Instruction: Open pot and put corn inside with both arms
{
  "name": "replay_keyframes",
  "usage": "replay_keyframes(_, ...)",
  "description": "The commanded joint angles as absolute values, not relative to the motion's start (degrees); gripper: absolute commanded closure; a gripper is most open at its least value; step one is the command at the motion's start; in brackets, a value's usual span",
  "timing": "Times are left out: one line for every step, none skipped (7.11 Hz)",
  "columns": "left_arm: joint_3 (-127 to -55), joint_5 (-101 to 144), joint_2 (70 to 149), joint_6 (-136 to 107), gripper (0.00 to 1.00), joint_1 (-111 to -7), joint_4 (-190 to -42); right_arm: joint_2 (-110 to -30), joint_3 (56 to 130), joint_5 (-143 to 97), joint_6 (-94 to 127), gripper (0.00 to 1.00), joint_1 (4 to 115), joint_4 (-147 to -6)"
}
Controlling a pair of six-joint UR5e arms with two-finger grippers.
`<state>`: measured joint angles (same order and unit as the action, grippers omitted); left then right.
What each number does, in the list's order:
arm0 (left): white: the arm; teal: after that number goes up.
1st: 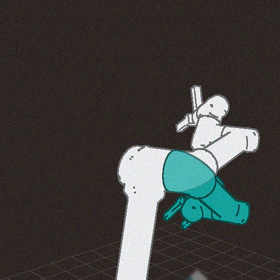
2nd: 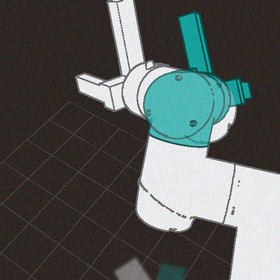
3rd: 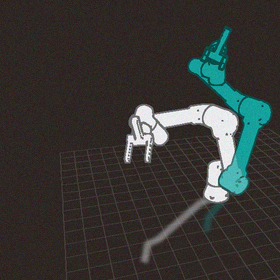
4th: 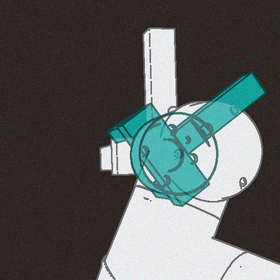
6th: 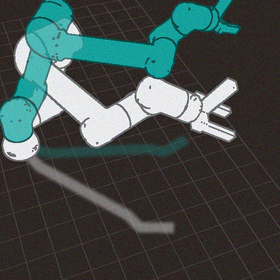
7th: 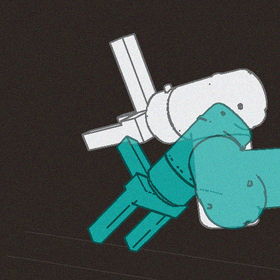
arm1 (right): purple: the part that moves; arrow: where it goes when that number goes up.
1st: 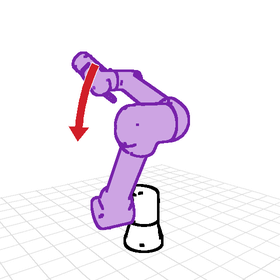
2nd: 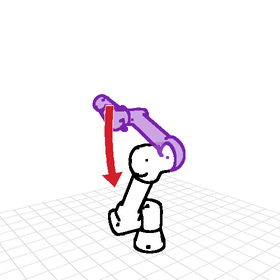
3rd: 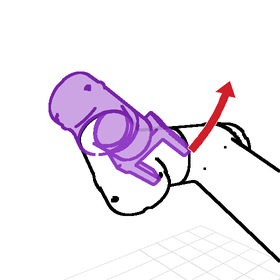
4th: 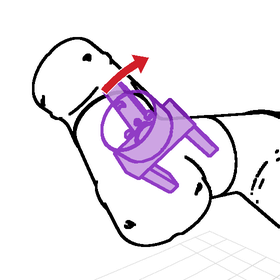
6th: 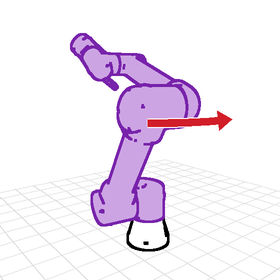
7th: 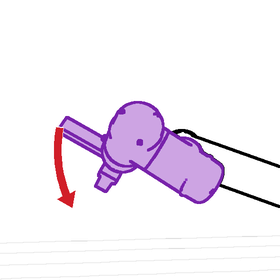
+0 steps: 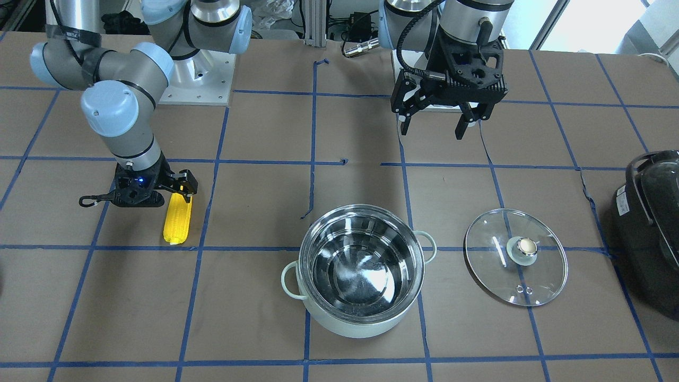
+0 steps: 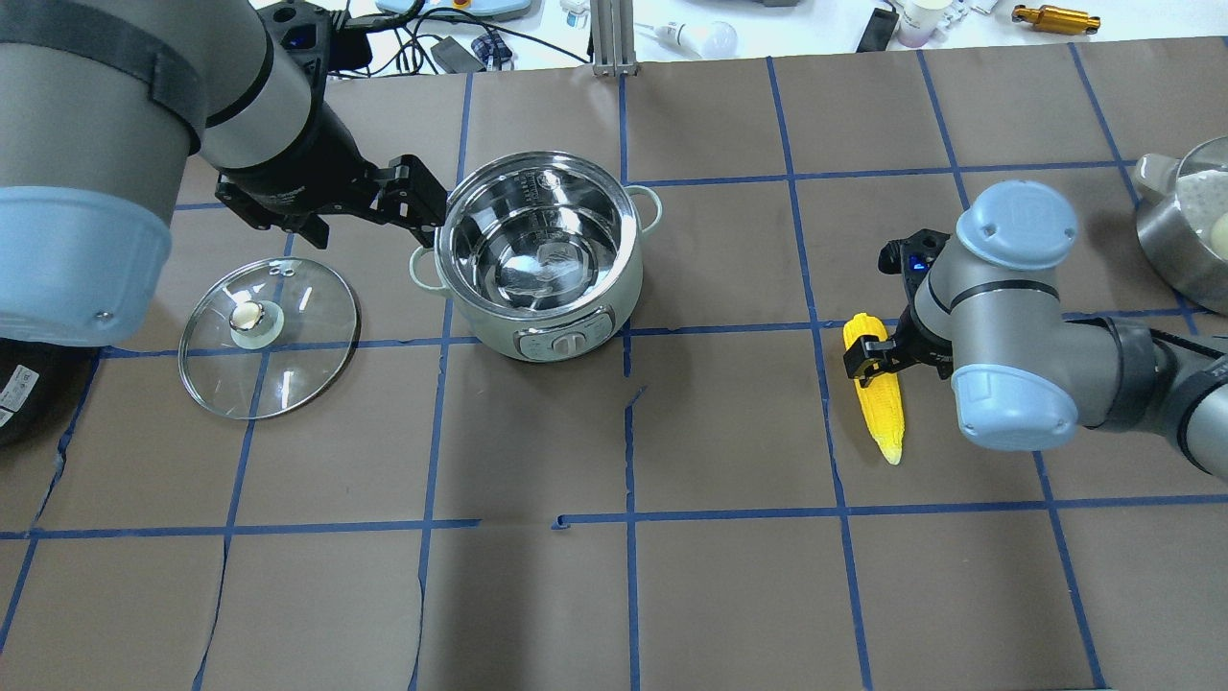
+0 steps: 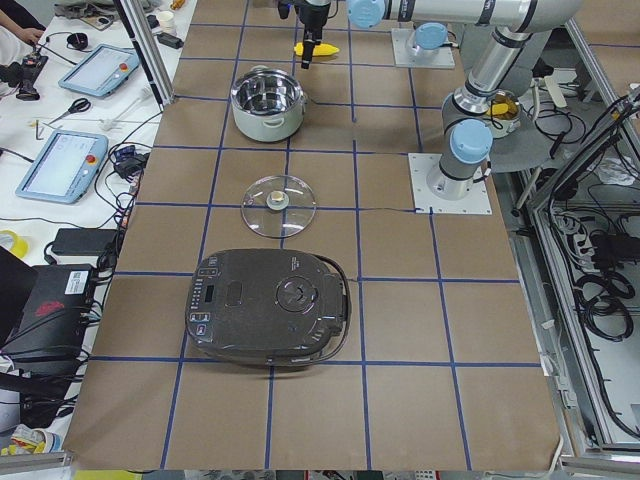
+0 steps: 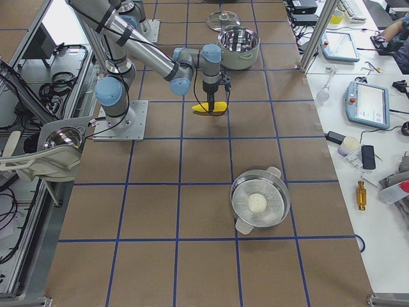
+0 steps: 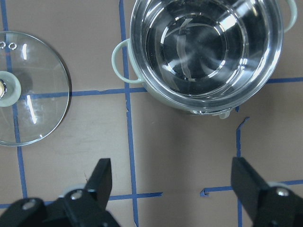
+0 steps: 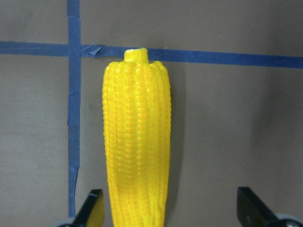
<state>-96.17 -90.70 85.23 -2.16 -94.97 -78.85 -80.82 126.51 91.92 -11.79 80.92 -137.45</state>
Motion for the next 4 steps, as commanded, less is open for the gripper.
replay_keyframes(-93.3, -94.0, 86.0, -1.8, 0.00, -94.1, -82.1, -78.4, 127.4, 90.4, -11.2, 0.02, 82.5, -141.8)
replay_keyframes(-90.4, -94.0, 87.4, -1.8, 0.00, -94.0, -84.4, -77.5, 127.7, 90.4, -11.2, 0.27, 82.7, -142.8)
replay_keyframes(-88.9, -93.3, 88.6, -2.3, 0.00, -94.0, -84.5, -77.4, 127.7, 90.5, -11.2, 0.52, 82.6, -143.0)
replay_keyframes(-88.0, -89.9, 88.9, -2.5, 0.00, -93.9, -84.6, -77.4, 128.0, 90.9, -11.4, 0.76, 82.6, -143.1)
